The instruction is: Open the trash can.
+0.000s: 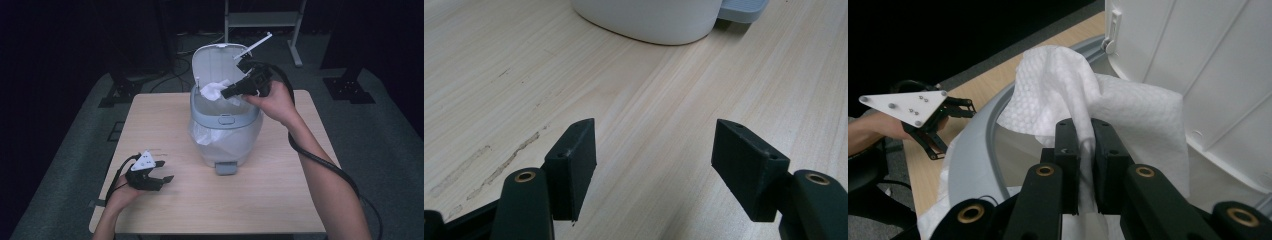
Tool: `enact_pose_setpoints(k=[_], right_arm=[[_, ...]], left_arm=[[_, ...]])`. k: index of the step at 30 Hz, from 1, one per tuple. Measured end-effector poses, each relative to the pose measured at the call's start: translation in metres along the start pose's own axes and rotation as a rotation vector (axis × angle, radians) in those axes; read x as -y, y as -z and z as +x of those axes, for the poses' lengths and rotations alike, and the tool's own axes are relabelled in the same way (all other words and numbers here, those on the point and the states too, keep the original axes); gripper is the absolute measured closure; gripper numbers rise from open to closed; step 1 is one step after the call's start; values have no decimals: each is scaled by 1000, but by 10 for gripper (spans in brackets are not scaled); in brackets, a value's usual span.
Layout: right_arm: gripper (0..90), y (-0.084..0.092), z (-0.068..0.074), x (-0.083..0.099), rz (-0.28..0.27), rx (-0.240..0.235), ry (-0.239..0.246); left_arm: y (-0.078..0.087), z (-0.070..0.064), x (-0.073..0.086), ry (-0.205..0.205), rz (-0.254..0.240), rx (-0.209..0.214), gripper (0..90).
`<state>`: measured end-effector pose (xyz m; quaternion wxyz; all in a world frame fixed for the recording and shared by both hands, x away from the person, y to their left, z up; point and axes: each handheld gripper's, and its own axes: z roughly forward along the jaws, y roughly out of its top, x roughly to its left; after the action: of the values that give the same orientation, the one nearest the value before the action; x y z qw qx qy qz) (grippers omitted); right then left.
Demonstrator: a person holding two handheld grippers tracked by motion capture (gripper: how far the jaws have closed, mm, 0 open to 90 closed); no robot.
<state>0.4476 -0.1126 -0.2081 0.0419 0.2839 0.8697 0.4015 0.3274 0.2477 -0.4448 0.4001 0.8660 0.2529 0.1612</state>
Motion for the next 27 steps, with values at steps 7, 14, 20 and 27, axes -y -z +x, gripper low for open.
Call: enact_pose_setpoints(k=[7, 14, 20, 27], right_arm=[[794, -8, -3, 0, 17, 3, -2], [731, -13, -4, 1, 25, 8, -6], [697, -9, -8, 5, 11, 6, -15], [718, -1, -12, 7, 1, 25, -22]], left_arm=[[0, 0, 1, 1, -2, 0, 335], [0, 0, 1, 0, -1, 2, 335], [0, 0, 1, 0, -1, 3, 335], [1, 0, 1, 0, -2, 2, 335]])
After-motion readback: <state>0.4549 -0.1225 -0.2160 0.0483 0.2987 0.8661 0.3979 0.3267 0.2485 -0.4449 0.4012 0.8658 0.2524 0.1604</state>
